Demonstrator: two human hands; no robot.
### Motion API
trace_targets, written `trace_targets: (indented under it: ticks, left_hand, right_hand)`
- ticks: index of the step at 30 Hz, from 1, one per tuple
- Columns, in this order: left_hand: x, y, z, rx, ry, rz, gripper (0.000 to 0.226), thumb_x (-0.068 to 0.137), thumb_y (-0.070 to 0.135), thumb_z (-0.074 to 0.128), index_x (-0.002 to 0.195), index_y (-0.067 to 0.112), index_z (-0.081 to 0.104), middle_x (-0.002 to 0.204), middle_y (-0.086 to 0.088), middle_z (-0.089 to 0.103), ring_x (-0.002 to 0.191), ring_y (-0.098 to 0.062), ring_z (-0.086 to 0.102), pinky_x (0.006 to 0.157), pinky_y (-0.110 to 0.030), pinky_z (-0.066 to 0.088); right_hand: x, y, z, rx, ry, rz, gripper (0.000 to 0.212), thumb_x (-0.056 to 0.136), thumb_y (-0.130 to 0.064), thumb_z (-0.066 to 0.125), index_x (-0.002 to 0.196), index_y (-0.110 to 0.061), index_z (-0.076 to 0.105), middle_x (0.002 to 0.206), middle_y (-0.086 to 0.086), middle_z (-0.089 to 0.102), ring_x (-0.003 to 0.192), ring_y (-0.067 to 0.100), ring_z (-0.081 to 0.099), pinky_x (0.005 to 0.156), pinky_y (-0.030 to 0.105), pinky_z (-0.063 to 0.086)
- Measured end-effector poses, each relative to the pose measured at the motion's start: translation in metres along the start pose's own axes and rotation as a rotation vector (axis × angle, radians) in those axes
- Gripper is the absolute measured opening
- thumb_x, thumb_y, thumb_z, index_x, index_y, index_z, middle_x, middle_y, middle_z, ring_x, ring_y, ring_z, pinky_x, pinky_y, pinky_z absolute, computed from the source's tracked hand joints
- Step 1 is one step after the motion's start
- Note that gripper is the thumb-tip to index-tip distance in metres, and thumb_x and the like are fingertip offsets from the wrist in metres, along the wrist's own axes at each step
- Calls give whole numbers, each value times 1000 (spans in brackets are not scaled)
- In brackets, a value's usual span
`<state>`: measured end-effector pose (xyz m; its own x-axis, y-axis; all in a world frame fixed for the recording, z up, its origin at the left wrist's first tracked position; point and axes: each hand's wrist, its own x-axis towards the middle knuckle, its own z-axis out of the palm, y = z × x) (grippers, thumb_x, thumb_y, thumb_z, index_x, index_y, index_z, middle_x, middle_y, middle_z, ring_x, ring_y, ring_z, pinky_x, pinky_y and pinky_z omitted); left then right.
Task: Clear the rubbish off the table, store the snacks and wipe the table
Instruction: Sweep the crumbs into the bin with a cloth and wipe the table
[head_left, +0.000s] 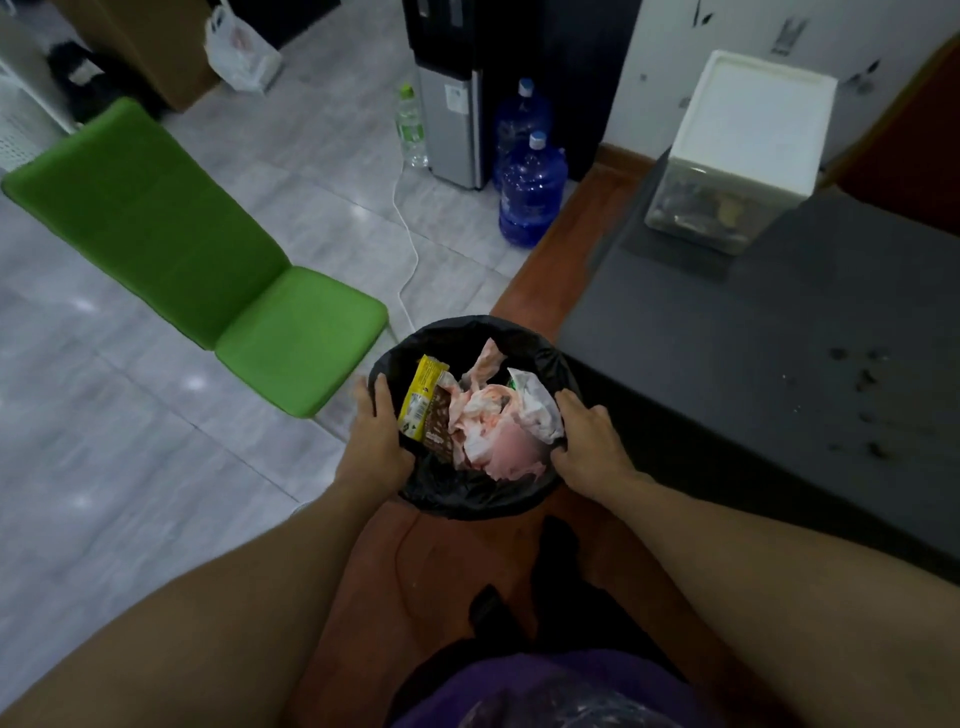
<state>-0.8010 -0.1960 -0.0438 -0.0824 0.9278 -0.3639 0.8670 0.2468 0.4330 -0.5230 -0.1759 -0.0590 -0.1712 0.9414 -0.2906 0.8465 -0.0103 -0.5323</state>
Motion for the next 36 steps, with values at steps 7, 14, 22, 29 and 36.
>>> trace_targets:
  ticks: [7, 14, 22, 29, 36]
  left_hand:
    - [-4, 29, 40, 61, -176, 39, 79, 72, 13, 67, 140, 1, 28, 125, -18, 32, 105, -42, 46, 77, -37, 44]
    - [-14, 76, 80, 96, -255, 128, 52, 76, 13, 70, 116, 2, 40, 116, -16, 32, 93, -36, 50, 74, -34, 39]
    - [-25, 131, 124, 245, -272, 244, 23, 91, 3, 47, 112, -2, 41, 115, -23, 40, 92, -47, 55, 72, -42, 39]
    - [-25, 179, 167, 124, -437, 162, 67, 78, 1, 56, 133, 8, 19, 109, -21, 50, 93, -44, 57, 72, -40, 43]
    - [-16, 233, 208, 128, -587, -44, 53, 79, 25, 68, 128, 14, 50, 120, -14, 60, 109, -35, 60, 86, -36, 51]
  right_hand:
    - [-55, 46, -2, 17, 30, 163, 50, 81, 3, 56, 126, -15, 45, 134, 0, 46, 101, 23, 39, 91, 35, 42]
    - [-106, 102, -6, 34, 62, 279, 56, 80, 3, 55, 132, -14, 44, 137, 3, 49, 103, 28, 45, 92, 37, 44]
    - [-148, 155, -11, 48, 76, 455, 77, 85, 6, 52, 155, -16, 26, 158, -1, 32, 121, 29, 41, 107, 38, 40]
    - [-188, 208, -13, 78, 71, 577, 78, 87, 7, 52, 157, -16, 24, 162, -1, 28, 125, 30, 40, 107, 39, 40]
    - [-218, 261, -22, 84, 99, 640, 79, 85, 9, 50, 156, -16, 26, 161, -1, 30, 123, 31, 41, 105, 37, 38]
